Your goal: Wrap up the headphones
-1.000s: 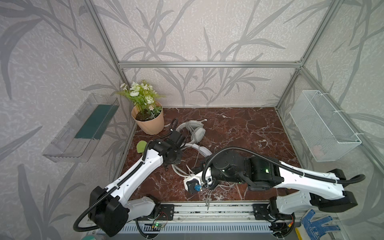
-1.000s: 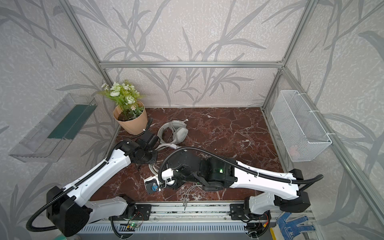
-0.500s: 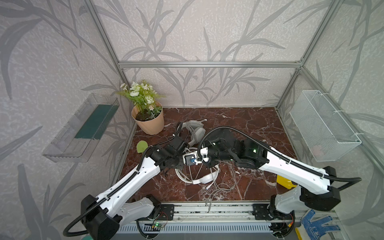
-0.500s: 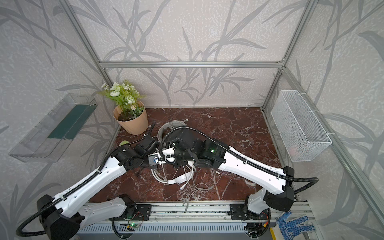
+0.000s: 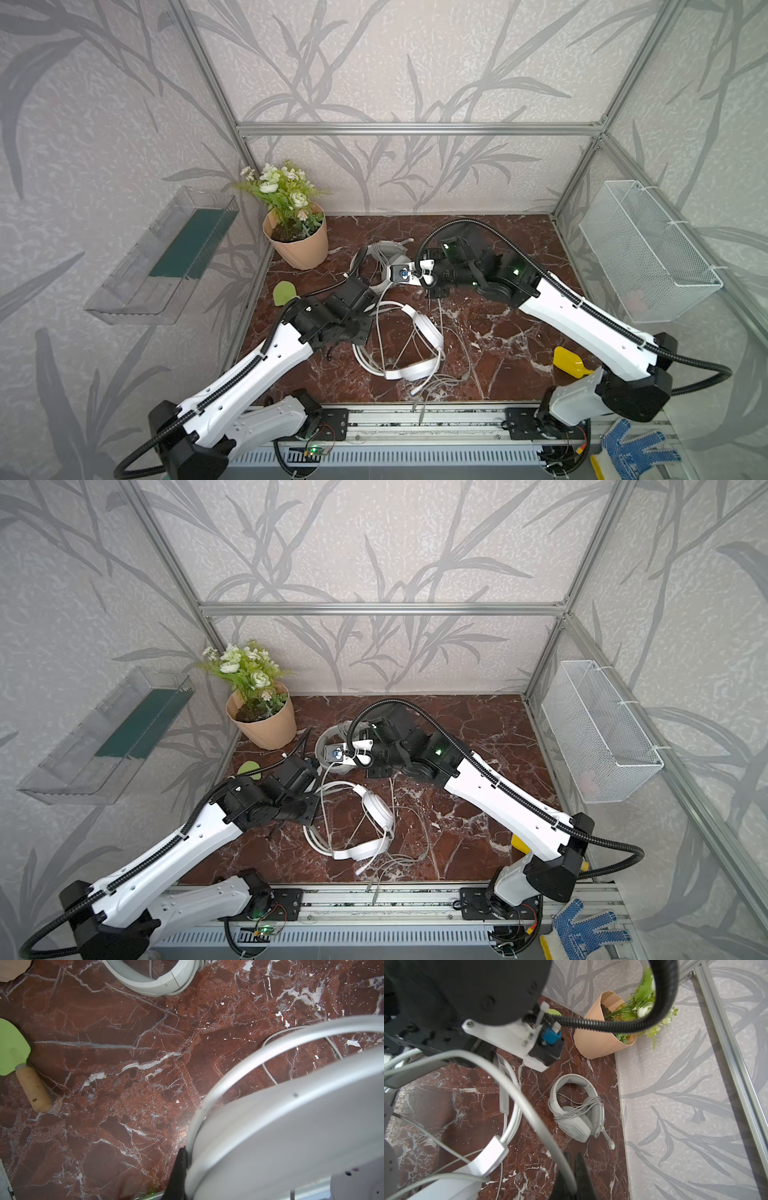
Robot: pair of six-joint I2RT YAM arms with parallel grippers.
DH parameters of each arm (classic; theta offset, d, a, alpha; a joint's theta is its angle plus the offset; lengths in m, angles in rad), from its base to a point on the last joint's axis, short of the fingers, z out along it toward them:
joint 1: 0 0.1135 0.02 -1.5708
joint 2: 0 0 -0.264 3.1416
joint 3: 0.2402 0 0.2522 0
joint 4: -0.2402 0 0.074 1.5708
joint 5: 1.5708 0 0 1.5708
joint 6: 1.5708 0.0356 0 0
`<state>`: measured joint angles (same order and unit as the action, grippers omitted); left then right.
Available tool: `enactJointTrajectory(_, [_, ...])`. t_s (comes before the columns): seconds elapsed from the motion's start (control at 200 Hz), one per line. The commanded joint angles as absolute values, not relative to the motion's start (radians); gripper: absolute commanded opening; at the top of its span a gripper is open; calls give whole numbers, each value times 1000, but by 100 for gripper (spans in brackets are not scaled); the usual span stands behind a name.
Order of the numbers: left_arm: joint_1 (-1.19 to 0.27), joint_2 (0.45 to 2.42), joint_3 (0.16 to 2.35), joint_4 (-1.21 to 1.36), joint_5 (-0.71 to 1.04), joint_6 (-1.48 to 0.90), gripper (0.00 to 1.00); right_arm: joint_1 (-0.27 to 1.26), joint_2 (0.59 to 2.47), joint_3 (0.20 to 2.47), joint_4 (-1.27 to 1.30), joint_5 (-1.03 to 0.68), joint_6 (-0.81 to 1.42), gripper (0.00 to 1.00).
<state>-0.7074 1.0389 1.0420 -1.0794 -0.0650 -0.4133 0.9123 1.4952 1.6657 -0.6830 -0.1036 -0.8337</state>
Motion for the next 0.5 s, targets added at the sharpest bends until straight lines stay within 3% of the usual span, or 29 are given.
enactJointTrajectory(0.0, [-713,998,1084,-1090,-12,-402,0,879,1449,1640,-603,-204,-798,0])
enactJointTrajectory(0.495, [-716,907,1172,-1134,57,-426,0,723,1522,1571,-462,-318,-677,0])
